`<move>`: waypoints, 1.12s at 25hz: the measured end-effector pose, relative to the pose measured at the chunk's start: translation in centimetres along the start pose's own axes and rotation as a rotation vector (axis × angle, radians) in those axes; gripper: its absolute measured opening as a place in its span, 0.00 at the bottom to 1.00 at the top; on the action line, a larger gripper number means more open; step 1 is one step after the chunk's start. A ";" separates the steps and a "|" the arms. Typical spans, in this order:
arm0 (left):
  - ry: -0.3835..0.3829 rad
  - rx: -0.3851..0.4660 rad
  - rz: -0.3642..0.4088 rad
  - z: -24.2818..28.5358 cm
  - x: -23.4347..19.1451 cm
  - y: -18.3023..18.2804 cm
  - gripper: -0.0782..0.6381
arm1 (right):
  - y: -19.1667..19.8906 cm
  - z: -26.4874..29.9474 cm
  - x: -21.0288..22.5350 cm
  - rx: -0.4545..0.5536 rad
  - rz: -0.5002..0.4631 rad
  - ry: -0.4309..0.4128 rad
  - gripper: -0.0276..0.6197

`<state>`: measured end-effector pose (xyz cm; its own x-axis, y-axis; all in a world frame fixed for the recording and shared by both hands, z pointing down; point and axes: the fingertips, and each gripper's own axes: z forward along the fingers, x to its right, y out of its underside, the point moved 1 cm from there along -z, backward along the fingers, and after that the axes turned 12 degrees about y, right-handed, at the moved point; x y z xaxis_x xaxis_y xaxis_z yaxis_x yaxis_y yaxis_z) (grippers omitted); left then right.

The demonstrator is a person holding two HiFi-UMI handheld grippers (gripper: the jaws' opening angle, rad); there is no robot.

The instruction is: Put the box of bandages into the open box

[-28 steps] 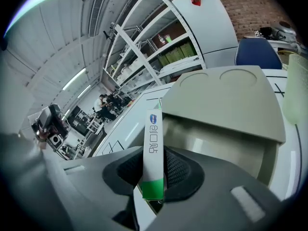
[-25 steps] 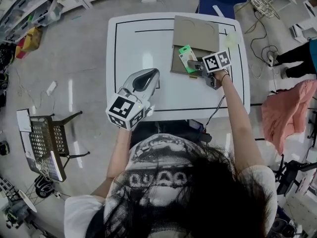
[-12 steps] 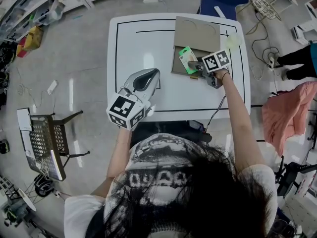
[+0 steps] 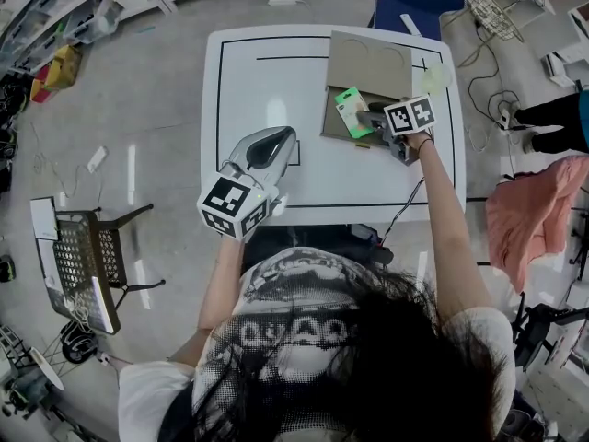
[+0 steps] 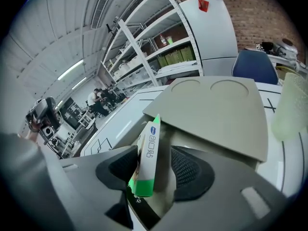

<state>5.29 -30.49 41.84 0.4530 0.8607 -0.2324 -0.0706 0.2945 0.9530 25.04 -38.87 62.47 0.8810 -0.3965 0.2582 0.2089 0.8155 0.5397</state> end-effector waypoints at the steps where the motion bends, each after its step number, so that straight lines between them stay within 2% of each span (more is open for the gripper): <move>1: -0.001 0.000 0.000 -0.1 0.0 0.0 0.11 | -0.1 -0.2 0.1 0.007 0.001 0.006 0.37; 3: -0.002 0.002 0.000 -0.2 0.0 -0.1 0.11 | -0.4 -0.5 0.4 0.023 0.003 0.026 0.36; 4: -0.003 0.003 0.000 -0.3 0.0 -0.1 0.11 | -0.7 -0.7 0.7 0.038 0.004 0.043 0.30; 6: -0.005 0.004 0.000 -0.4 -0.1 -0.1 0.11 | -1.3 -1.0 1.1 0.073 0.007 0.076 0.11; 8: -0.006 0.004 -0.002 -0.5 -0.2 0.0 0.11 | -1.8 -1.0 1.0 0.090 0.002 0.085 0.04; 16: -0.007 0.005 -0.004 -1.1 -0.6 -0.1 0.11 | -2.5 0.5 -0.6 0.071 -0.016 0.092 0.04; 22: -0.016 0.007 -0.007 -2.0 -0.6 0.0 0.11 | -2.7 0.9 -0.9 0.066 -0.015 0.137 0.04; 28: -0.007 0.009 -0.006 -2.8 -0.2 0.2 0.11 | -3.1 -0.6 -1.6 0.119 -0.004 0.156 0.04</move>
<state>2.68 -29.48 41.51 0.4600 0.8558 -0.2366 -0.0600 0.2958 0.9534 23.25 -40.52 59.91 0.9371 -0.3222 0.1339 0.1689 0.7547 0.6339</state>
